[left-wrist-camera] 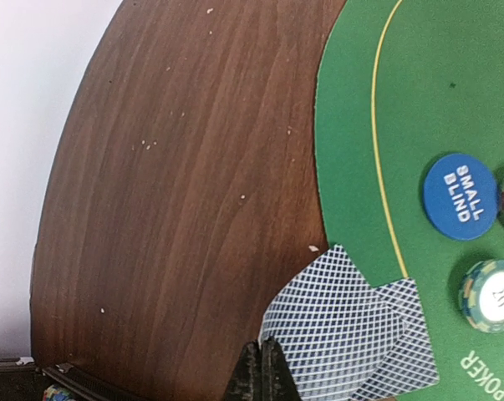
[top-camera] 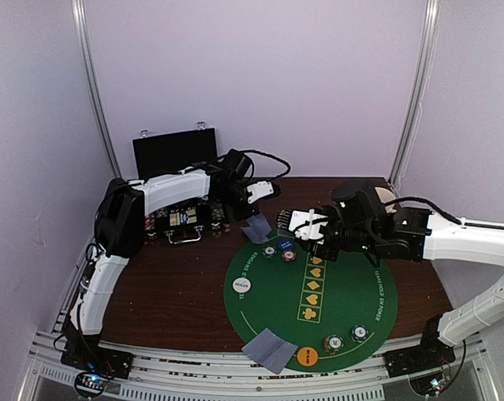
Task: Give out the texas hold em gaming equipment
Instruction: Distribute the poker card in the small blind area.
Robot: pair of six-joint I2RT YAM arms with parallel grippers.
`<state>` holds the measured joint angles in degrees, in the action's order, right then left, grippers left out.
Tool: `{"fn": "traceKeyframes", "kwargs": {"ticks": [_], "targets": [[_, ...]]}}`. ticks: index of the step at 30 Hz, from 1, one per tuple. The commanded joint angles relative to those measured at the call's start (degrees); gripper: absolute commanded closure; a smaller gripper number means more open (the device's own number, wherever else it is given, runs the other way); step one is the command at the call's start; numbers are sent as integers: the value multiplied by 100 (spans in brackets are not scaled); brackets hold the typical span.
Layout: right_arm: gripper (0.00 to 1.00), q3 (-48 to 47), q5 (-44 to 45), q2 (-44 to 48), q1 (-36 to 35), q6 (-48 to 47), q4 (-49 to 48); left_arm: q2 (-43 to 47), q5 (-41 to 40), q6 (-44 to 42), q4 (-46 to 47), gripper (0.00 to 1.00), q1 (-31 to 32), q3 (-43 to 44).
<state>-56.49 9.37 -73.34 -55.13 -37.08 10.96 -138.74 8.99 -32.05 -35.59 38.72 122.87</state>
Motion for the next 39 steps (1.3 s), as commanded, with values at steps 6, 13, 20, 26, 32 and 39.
{"fn": "traceKeyframes", "kwargs": {"ticks": [6,13,20,26,32,39], "targets": [[57,64,-10,33,26,147,-147,-380,-241,-801,292,100,52,-130],[57,73,-9,34,23,174,-144,-528,-238,-890,516,100,85,-167],[57,144,5,87,22,201,-219,-614,-453,-1055,851,100,176,-249],[57,165,4,118,22,216,-213,-654,-564,-1105,922,100,239,-259],[57,174,8,116,20,209,-191,-649,-669,-1054,1038,100,274,-248],[57,171,17,149,24,201,-108,-488,-752,-725,1151,87,294,-224]]}}
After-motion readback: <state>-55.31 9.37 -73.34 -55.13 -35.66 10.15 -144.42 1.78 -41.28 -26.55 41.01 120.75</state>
